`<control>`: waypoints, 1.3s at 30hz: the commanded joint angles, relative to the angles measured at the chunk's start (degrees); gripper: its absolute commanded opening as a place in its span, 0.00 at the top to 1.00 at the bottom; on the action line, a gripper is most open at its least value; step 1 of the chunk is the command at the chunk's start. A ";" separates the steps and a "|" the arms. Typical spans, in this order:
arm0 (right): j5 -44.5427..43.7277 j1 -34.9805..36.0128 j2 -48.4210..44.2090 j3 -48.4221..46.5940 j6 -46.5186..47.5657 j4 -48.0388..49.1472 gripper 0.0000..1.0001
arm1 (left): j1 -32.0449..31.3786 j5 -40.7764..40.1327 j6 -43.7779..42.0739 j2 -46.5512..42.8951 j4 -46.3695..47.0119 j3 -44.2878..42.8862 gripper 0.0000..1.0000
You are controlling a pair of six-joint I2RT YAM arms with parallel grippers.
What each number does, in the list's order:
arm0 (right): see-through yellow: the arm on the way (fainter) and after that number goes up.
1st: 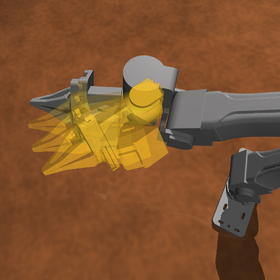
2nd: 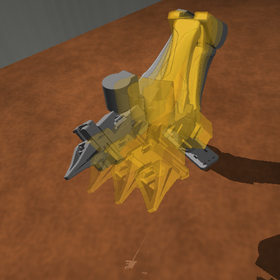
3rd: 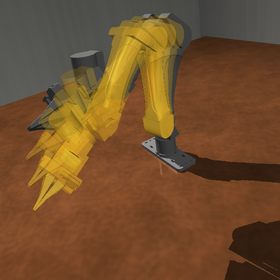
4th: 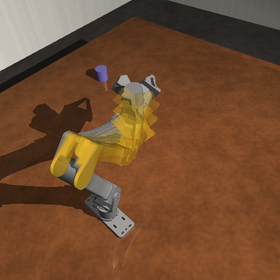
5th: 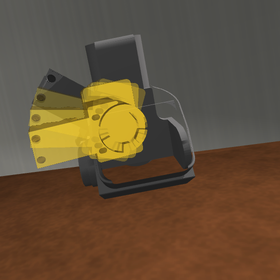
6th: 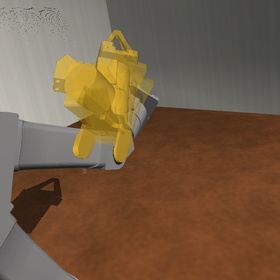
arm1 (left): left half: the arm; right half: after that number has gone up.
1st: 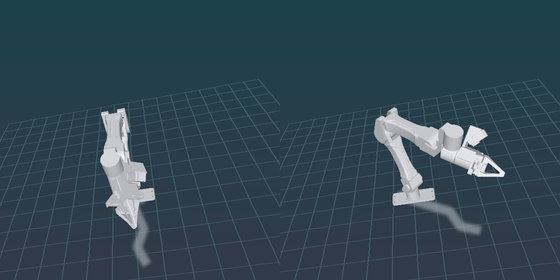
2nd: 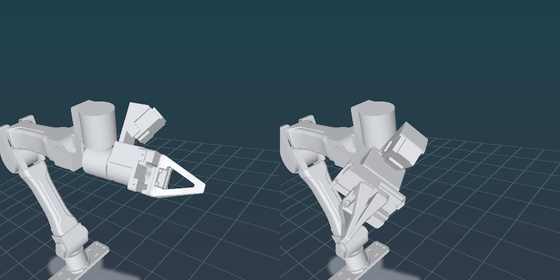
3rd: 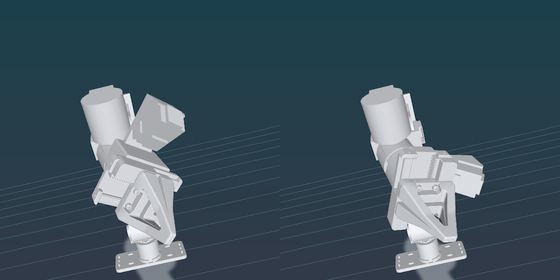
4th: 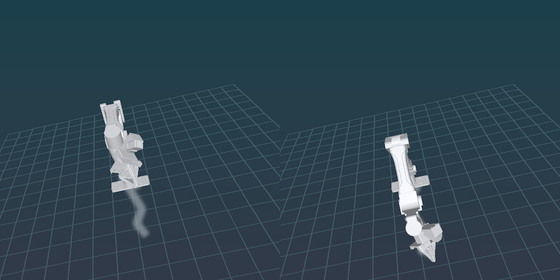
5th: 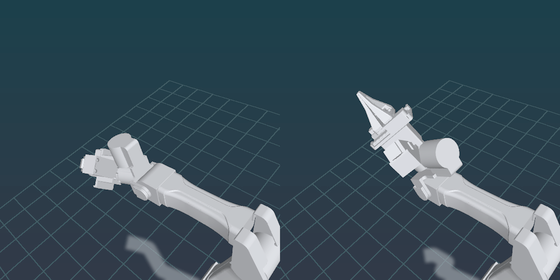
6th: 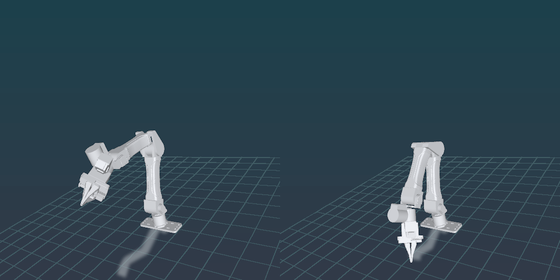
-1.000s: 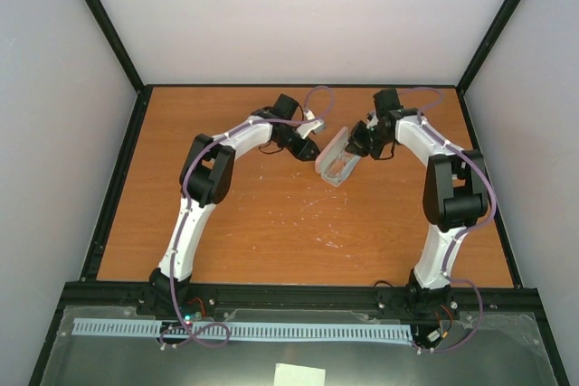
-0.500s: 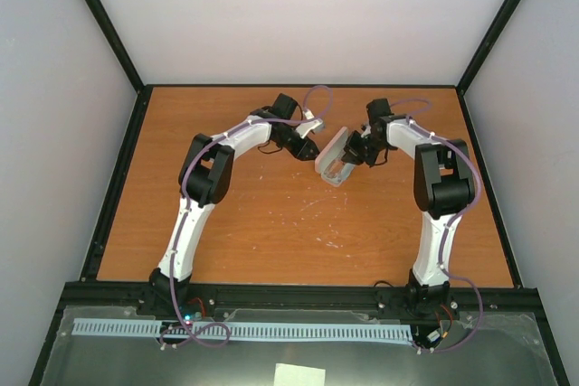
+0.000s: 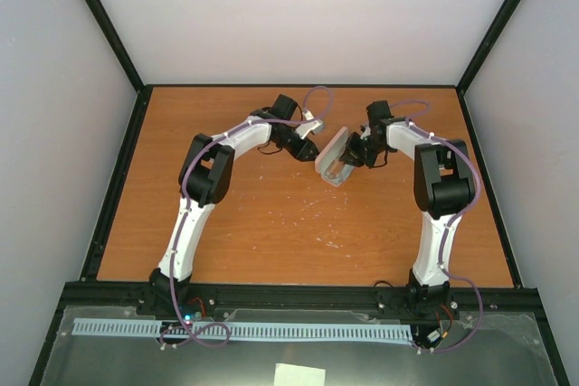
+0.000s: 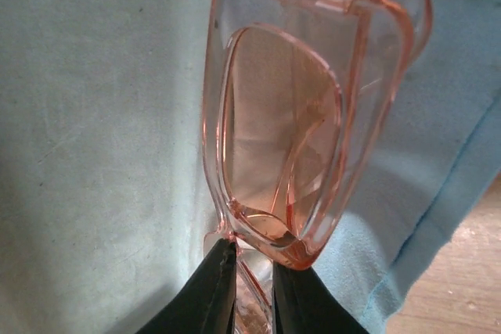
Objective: Organize the sunglasses
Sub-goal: Place the sunglasses in the sunglasses case, then close the sunglasses case at the center of the board.
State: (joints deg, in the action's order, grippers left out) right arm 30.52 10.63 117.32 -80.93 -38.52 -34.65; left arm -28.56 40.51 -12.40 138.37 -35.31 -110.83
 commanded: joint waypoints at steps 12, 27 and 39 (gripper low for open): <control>-5.05 -1.15 -15.01 0.79 -3.22 -5.77 0.83 | 0.87 -0.69 0.54 -3.45 2.65 -1.12 0.70; -14.00 -4.46 -13.54 15.74 -9.88 6.67 0.97 | 1.05 -0.78 1.82 -3.80 3.44 -4.27 0.70; -13.09 -3.48 -7.96 18.17 -10.09 11.68 0.97 | 0.04 -0.03 2.87 -3.61 3.90 -4.06 0.69</control>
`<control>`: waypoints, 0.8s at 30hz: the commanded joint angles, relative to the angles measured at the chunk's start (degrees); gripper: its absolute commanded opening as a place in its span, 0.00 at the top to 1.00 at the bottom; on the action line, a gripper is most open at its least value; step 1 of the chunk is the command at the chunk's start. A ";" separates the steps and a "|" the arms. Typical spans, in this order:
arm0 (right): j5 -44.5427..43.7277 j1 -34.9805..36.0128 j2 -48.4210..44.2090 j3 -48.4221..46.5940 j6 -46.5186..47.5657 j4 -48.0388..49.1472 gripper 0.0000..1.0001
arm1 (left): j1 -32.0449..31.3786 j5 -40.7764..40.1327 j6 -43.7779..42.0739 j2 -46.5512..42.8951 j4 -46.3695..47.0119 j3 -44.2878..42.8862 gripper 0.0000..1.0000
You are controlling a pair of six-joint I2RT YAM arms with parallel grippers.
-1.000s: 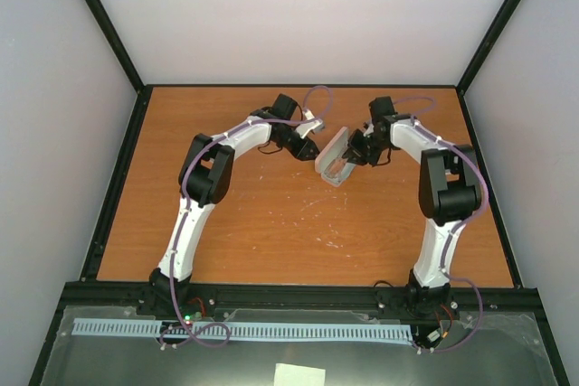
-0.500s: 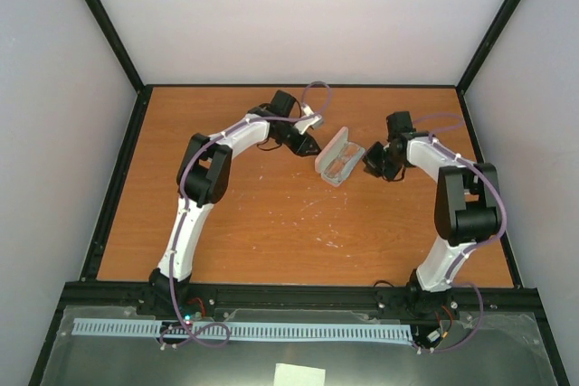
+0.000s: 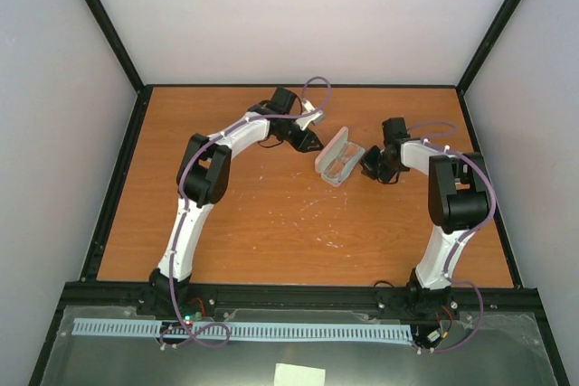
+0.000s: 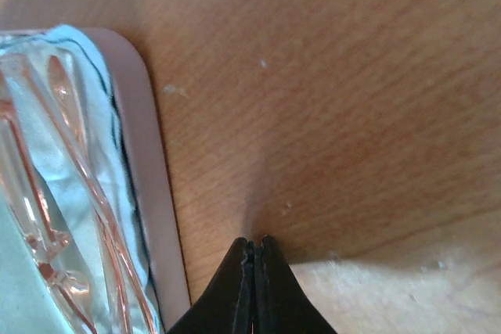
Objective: Organize the sunglasses
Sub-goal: Close the sunglasses case at the center of the board.
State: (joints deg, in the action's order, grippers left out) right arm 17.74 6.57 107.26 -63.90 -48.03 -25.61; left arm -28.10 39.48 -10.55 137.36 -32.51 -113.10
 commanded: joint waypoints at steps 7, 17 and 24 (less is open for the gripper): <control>1.39 0.89 4.00 2.48 -1.36 6.56 0.97 | -0.97 0.97 1.23 -2.36 1.31 -2.10 0.69; 2.82 1.38 3.64 5.56 -3.66 11.58 0.97 | -1.41 0.04 0.72 -2.84 0.99 -2.33 0.69; 2.91 1.68 4.08 6.29 -3.54 12.32 0.97 | -2.63 -0.08 1.02 -2.65 1.78 -1.91 0.69</control>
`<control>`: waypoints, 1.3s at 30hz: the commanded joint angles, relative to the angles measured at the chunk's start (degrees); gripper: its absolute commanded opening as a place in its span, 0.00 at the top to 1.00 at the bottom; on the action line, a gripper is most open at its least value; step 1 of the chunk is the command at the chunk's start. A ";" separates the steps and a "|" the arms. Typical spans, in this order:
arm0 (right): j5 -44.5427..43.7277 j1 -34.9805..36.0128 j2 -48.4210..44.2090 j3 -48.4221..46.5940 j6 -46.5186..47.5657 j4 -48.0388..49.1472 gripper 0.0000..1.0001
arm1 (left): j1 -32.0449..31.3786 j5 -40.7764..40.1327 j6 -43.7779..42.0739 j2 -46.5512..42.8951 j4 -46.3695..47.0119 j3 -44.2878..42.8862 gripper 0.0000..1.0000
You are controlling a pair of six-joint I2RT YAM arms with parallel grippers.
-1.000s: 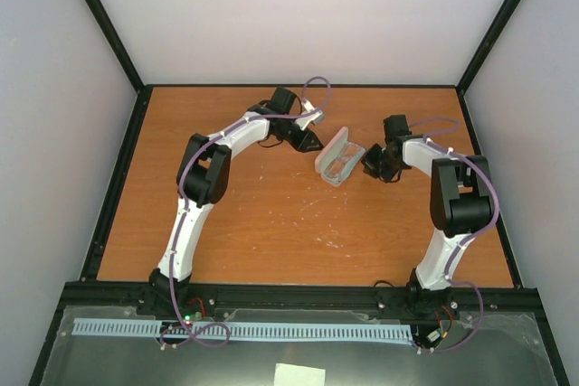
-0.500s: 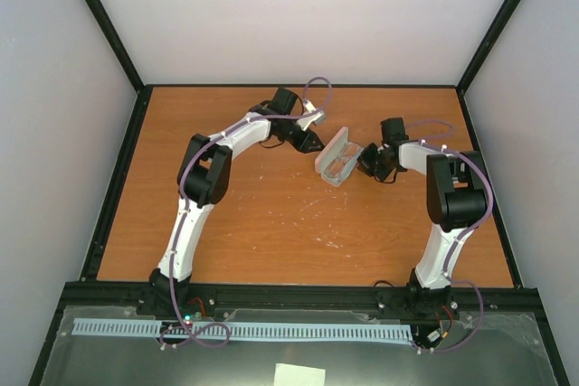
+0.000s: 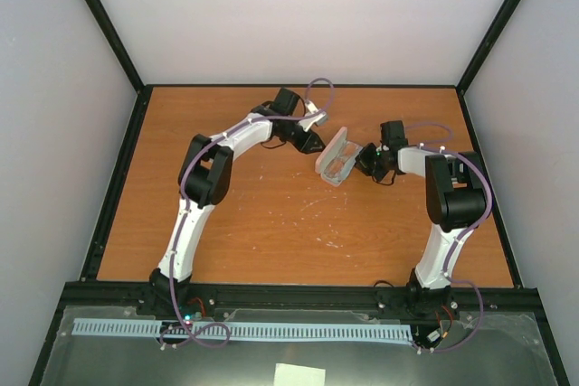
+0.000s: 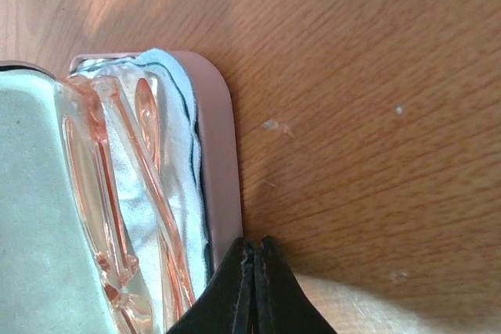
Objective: Organize the sunglasses
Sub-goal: Close the sunglasses case at the center of the board.
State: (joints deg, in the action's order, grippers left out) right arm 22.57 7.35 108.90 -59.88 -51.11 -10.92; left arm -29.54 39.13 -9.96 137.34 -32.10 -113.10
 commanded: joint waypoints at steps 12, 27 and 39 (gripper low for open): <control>-1.59 1.42 1.83 3.16 -1.12 -1.20 0.97 | -2.21 1.66 1.46 -1.52 2.68 -1.72 0.69; 0.89 1.87 1.93 3.92 1.56 -0.01 0.97 | -6.17 1.87 1.80 0.81 3.93 0.43 0.69; 4.25 1.86 1.29 6.18 2.88 2.78 0.97 | -7.71 1.76 1.57 1.46 4.49 2.89 0.69</control>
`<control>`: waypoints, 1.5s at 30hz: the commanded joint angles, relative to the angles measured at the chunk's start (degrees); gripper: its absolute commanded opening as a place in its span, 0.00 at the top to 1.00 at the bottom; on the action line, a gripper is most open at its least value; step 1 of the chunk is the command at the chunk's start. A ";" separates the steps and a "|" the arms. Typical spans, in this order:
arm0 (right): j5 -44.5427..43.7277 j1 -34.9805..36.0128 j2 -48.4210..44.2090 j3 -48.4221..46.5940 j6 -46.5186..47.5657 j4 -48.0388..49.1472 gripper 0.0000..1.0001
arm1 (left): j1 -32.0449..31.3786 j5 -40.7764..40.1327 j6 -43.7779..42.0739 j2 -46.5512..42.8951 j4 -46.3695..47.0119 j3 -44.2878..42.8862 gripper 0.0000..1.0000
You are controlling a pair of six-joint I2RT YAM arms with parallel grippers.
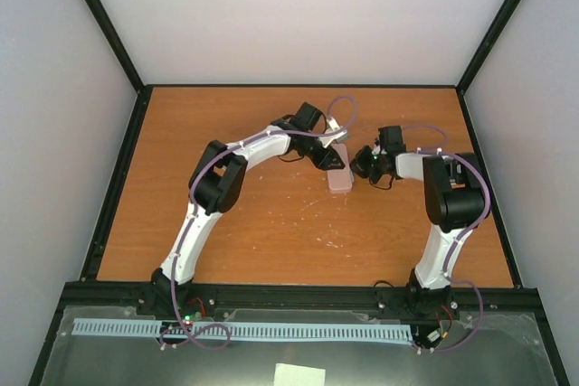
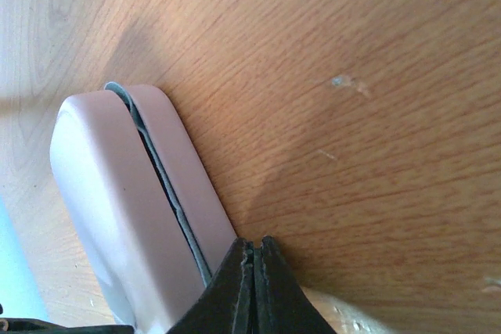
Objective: Organize the sunglasses
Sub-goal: Close the sunglasses case at the center of the board, then reset both arms
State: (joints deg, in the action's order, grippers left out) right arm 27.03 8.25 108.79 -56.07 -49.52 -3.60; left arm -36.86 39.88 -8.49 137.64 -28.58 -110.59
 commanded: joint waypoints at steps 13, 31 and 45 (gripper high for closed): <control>-14.41 -5.45 -11.35 -5.73 10.10 -21.41 0.76 | 8.47 -1.58 -0.86 -11.73 2.74 -0.74 0.01; -24.60 -8.98 -27.79 -9.02 21.98 -31.92 0.00 | 29.39 -32.15 15.24 -44.89 29.10 36.10 0.01; -24.52 -9.56 -27.10 -7.17 18.18 -30.75 0.00 | 29.74 -36.19 16.20 -49.82 26.81 45.40 0.01</control>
State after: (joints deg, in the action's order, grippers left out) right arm 3.57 -0.86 81.82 -65.12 -30.02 -34.20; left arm -7.33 4.97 6.07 89.27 -2.55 -66.50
